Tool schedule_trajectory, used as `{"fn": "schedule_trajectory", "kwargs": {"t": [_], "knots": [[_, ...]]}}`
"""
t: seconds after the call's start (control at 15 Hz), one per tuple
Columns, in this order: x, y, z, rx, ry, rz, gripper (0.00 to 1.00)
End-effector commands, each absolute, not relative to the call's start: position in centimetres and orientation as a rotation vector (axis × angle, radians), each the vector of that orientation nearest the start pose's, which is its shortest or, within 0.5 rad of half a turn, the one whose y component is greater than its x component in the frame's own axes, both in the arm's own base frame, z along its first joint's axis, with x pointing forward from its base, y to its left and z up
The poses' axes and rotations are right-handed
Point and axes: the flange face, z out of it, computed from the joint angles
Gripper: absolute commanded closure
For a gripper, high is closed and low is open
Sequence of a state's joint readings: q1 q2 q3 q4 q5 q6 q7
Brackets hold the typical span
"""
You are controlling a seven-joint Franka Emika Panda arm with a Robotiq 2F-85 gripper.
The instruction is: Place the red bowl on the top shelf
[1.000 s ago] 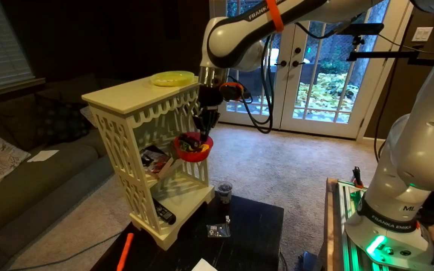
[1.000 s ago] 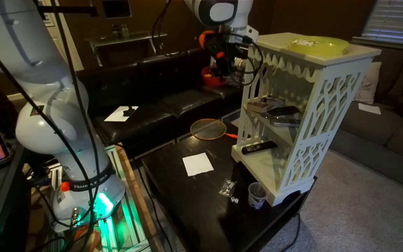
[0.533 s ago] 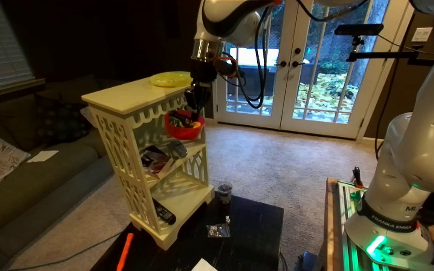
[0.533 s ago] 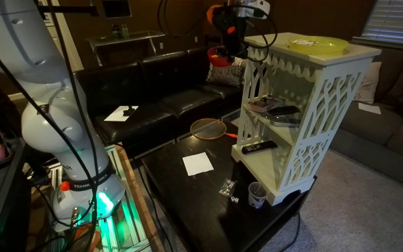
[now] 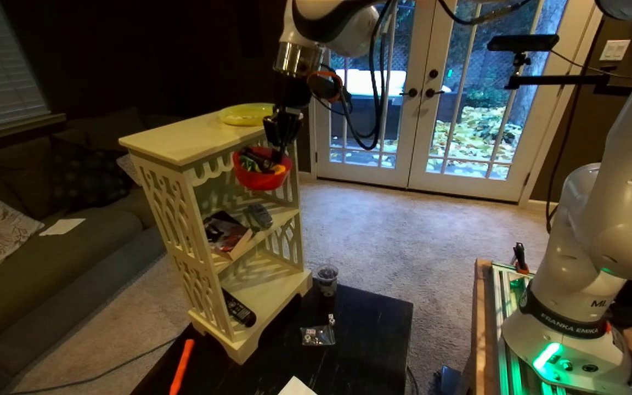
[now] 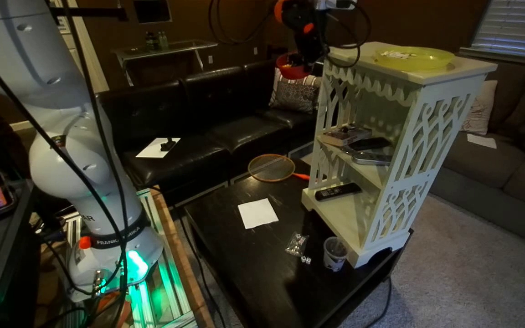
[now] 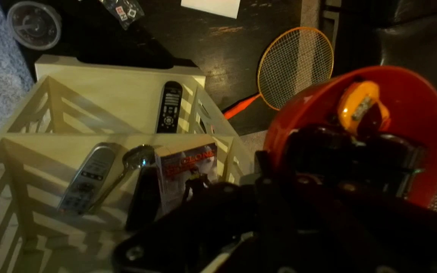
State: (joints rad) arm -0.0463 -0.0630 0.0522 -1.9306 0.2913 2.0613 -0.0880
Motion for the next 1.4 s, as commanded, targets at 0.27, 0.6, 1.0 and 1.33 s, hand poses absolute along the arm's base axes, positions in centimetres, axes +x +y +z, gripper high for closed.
{"fn": "schedule_trajectory", "kwargs": {"t": [0.27, 0.6, 1.0, 1.33], "knots": [[60.4, 4.3, 62.9, -3.046, 0.026, -0.46, 0.99], [62.2, 6.5, 64.4, -3.136, -0.002, -0.286, 0.99], [63.6, 6.7, 63.5, -3.098, 0.053, -0.248, 0.96], [63.5, 6.6, 64.0, -3.065, 0.439, -0.149, 0.99]]}}
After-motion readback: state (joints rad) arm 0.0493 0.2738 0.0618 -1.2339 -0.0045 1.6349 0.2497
